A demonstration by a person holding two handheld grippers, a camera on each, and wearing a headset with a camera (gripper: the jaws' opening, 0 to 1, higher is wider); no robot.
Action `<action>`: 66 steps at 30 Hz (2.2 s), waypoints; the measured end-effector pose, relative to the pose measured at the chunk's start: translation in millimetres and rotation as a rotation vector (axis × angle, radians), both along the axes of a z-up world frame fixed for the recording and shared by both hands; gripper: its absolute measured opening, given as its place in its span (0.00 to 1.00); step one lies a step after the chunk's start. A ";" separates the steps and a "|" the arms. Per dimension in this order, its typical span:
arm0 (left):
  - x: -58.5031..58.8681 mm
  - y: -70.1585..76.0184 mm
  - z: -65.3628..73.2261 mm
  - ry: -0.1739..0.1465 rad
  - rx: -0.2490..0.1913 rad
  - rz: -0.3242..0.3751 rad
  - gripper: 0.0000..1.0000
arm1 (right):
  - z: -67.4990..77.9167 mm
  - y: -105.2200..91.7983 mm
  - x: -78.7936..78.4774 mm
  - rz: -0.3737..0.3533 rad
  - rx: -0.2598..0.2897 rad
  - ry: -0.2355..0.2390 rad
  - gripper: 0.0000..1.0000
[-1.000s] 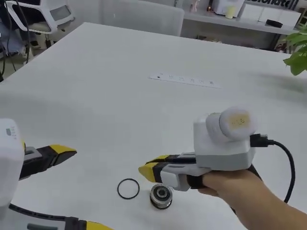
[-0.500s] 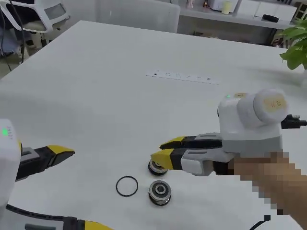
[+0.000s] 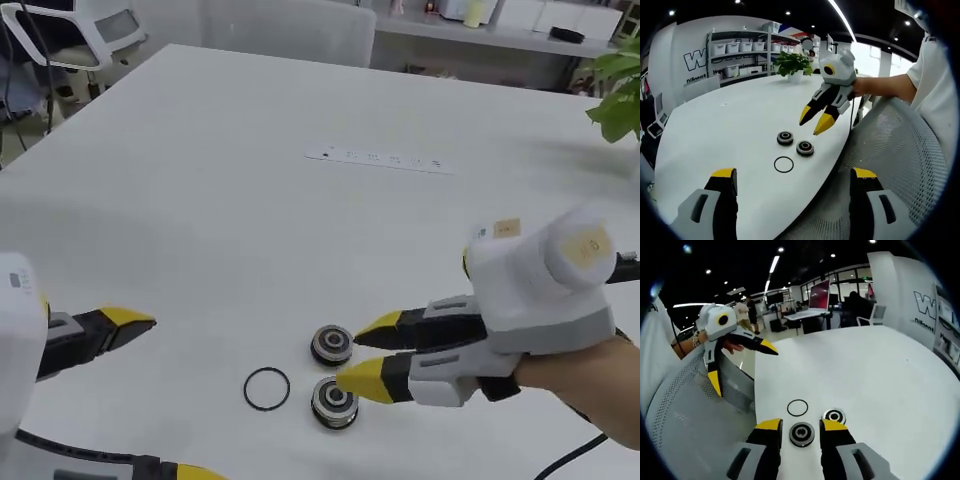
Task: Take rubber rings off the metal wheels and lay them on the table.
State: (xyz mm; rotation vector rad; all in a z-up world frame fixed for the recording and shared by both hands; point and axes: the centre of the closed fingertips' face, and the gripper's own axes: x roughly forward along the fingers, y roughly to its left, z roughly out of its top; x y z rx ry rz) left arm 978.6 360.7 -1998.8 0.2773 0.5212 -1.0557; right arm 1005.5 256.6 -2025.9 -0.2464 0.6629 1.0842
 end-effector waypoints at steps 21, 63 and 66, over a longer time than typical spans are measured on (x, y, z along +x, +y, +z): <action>3.8 -25.8 43.8 -0.109 -0.003 -0.181 0.84 | -32.3 -19.7 0.3 -0.024 -0.091 0.073 0.28; 41.6 -115.9 17.3 -0.110 -0.095 -0.391 0.50 | -54.5 -10.8 -5.6 0.018 -0.118 0.063 0.26; 48.6 -111.2 7.0 -0.066 -0.118 -0.327 0.46 | -54.7 -10.3 -5.3 0.015 -0.112 0.066 0.26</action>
